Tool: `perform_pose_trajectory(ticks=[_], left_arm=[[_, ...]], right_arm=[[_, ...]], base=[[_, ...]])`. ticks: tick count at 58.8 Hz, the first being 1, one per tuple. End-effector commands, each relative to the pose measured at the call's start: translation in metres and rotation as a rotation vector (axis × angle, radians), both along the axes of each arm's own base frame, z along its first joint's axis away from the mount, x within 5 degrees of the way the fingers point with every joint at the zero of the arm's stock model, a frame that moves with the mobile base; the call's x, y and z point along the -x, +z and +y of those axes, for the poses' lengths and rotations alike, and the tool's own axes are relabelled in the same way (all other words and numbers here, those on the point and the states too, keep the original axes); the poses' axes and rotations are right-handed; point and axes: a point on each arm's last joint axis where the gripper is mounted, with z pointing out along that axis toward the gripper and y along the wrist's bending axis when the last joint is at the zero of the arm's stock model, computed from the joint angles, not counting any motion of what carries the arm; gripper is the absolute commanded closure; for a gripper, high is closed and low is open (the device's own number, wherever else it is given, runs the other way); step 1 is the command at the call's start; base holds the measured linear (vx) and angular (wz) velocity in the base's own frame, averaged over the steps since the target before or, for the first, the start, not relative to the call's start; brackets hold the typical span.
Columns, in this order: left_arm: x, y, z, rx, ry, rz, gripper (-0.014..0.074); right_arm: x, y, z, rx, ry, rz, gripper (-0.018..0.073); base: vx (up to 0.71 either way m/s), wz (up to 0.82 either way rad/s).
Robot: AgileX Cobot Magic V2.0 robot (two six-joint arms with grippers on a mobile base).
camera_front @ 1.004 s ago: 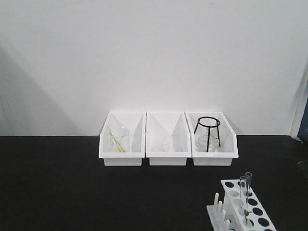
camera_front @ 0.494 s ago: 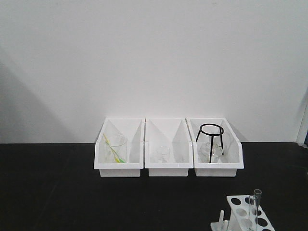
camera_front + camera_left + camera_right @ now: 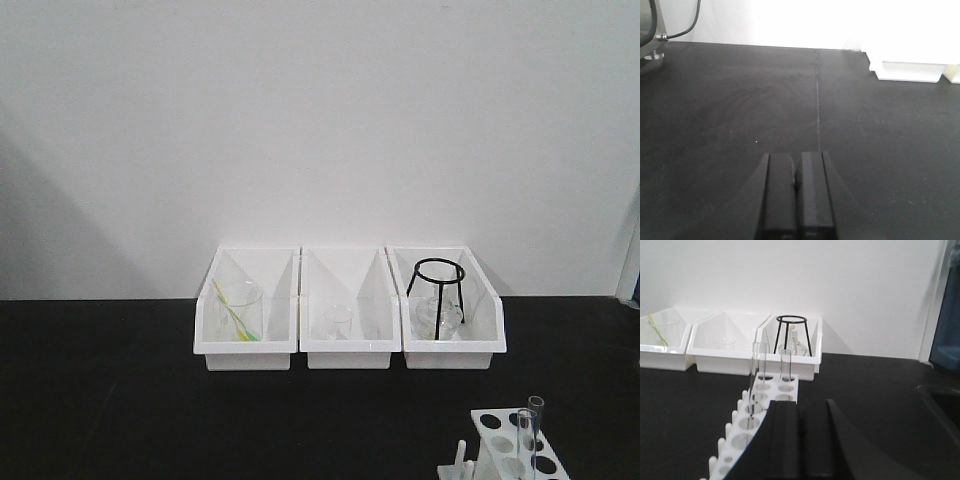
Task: Flip and reinsert test tube from rack
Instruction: 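Move the open right gripper down to a clear glass test tube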
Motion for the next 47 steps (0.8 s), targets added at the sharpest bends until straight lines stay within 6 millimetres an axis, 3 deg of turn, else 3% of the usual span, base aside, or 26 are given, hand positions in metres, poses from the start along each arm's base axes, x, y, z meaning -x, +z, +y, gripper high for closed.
perform_pose_trajectory(ticks=[1,7,14,25,38,47], left_arm=[[-0.001,0.008,-0.001,-0.004,-0.012,-0.098,0.0603],[-0.001,0.008,-0.001,-0.004,-0.012,-0.098,0.0603],[-0.001,0.008,-0.001,-0.004,-0.012,-0.098,0.0603],[-0.001,0.008,-0.001,-0.004,-0.012,-0.098,0.0603],[-0.001,0.008,-0.001,-0.004,-0.012,-0.098,0.0603],[-0.001,0.008,-0.001,-0.004,-0.012,-0.098,0.0603]], right_arm=[[0.002,0.018,0.0,-0.008,0.002,-0.201,0.0568],[0.005,0.036,0.0,-0.048,0.01,-0.31,0.0568],[-0.001,0.057,0.0,-0.029,0.004,-0.199,0.0568],[-0.029,0.088,0.002,0.003,-0.001,-0.044,0.0566],[-0.069,0.075,0.006,0.015,0.001,0.152,0.0532],[-0.089,0.063,0.008,0.02,0.006,0.209,0.0447]], base=[[0.0,0.0],[0.0,0.0],[0.0,0.0],[0.0,0.0],[0.0,0.0],[0.0,0.0]])
